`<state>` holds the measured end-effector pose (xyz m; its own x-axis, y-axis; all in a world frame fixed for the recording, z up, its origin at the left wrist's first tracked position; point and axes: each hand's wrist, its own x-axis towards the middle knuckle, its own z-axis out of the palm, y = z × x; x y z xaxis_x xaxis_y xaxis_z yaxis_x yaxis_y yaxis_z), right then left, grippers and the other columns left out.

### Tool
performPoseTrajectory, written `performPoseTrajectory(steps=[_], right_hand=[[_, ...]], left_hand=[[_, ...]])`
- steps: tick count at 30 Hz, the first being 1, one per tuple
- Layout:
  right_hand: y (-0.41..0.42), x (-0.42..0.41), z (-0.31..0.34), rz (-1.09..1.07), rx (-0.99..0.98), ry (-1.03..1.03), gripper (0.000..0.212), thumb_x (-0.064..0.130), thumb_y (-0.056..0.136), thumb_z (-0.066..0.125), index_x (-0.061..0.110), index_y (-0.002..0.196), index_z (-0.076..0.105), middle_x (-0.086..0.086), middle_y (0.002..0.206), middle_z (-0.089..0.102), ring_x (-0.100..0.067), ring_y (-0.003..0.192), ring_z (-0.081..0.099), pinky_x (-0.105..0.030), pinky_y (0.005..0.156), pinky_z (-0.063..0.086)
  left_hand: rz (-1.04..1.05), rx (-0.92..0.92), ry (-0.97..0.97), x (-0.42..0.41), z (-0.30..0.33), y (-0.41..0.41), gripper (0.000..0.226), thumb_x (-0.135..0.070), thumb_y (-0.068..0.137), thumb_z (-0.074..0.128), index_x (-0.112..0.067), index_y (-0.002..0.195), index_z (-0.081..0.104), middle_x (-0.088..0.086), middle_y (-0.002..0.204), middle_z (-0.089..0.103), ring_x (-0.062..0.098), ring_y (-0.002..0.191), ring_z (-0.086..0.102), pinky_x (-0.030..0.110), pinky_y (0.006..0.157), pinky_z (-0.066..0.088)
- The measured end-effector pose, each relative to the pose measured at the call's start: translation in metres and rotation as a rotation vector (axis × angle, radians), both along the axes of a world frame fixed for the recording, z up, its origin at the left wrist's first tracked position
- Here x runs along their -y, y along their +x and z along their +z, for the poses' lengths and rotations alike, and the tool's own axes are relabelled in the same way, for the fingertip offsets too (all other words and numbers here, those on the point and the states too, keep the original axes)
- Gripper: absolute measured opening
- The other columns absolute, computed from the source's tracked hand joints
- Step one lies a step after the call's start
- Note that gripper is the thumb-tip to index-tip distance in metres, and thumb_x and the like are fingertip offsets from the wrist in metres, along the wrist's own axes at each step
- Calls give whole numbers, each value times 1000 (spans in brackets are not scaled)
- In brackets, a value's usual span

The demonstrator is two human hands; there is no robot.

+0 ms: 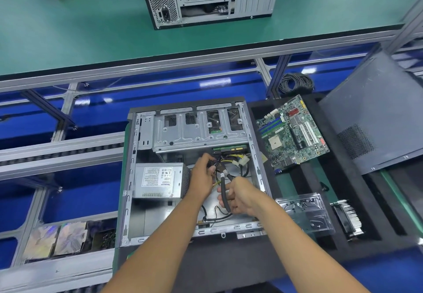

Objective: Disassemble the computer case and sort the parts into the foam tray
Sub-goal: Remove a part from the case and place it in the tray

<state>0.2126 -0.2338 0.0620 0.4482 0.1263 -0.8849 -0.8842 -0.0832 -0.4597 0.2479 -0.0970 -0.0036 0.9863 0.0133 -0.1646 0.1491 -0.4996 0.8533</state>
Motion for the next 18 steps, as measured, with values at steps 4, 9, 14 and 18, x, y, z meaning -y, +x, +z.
performPoseTrajectory(steps=[4,9,14,18], right_hand=[[-1,-1,8,-8,-32,-7,32,1,88,30,10,92,60,-7,69,61,-22,58,58,-23,55,47],[-3,2,18,-84,-86,143,31,2,83,28,12,98,53,-4,67,56,-18,53,54,-26,59,41],[-8,6,19,-97,24,41,37,-4,85,28,6,102,59,-8,69,62,-21,56,58,-29,59,46],[-13,1,19,-52,91,-60,40,1,97,28,0,112,65,-14,84,73,-22,64,68,-38,80,59]], left_hand=[[-10,20,35,-1,-1,0,19,8,102,45,-5,109,58,18,105,61,14,77,52,12,62,38],[5,34,28,3,0,0,31,19,95,40,-2,106,60,17,105,61,15,87,56,9,71,41],[29,-4,3,4,-4,3,21,6,103,44,-15,102,49,6,84,58,17,70,54,19,62,45],[62,-86,-110,3,-5,3,9,-6,107,47,-14,108,43,12,78,59,22,58,57,38,52,51]])
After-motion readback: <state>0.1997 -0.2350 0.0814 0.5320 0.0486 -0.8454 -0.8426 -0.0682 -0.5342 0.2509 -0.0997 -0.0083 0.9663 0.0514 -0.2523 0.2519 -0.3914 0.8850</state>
